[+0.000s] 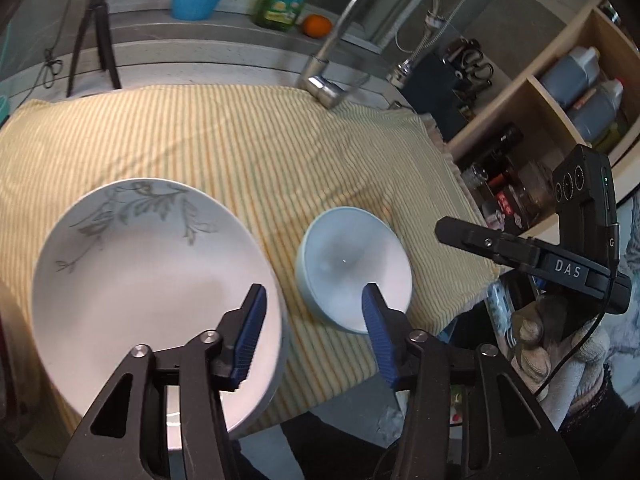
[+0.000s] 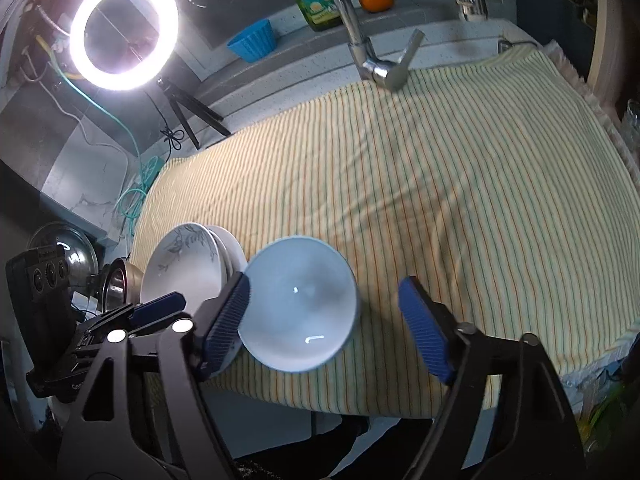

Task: Organize plates and bowls
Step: 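Move to the light-blue bowl and grasp its rim with the left gripper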

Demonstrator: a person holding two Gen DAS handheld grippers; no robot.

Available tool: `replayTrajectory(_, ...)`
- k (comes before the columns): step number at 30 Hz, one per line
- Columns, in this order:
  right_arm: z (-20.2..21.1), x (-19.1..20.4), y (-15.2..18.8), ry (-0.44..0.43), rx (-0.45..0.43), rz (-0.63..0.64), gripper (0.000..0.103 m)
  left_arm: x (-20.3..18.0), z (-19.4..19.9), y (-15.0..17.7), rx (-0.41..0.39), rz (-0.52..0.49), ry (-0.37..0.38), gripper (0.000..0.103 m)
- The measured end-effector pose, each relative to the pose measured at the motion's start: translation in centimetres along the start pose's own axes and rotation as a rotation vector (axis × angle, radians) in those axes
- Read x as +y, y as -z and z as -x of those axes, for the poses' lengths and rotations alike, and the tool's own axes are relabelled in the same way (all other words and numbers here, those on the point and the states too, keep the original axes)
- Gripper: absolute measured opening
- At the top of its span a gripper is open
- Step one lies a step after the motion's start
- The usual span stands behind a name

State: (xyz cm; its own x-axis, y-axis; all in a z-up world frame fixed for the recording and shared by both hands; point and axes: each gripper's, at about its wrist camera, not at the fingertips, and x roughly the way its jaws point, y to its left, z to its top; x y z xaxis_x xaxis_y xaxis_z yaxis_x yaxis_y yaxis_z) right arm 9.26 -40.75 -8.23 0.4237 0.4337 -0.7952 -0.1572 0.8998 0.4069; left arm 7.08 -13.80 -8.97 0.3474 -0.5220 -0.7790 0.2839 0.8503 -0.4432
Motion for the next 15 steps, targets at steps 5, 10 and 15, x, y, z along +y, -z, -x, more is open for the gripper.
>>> replayTrajectory(5,-0.9,-1.0,1.1,-0.016,0.040,-0.020,0.057,-0.4,-1.4,-0.2,0.029,-0.015,0.003,0.026)
replayTrajectory(10,-2.0,-1.8,1.4,-0.041,0.069,-0.047,0.046,-0.6,-2.3,-0.4,0.043,-0.017,-0.008,0.022)
replayTrajectory(15,-2.7,-2.3,1.7,-0.055,0.086,-0.064,0.041,-0.5,-3.0,-0.4,0.051,-0.003,-0.008,0.021)
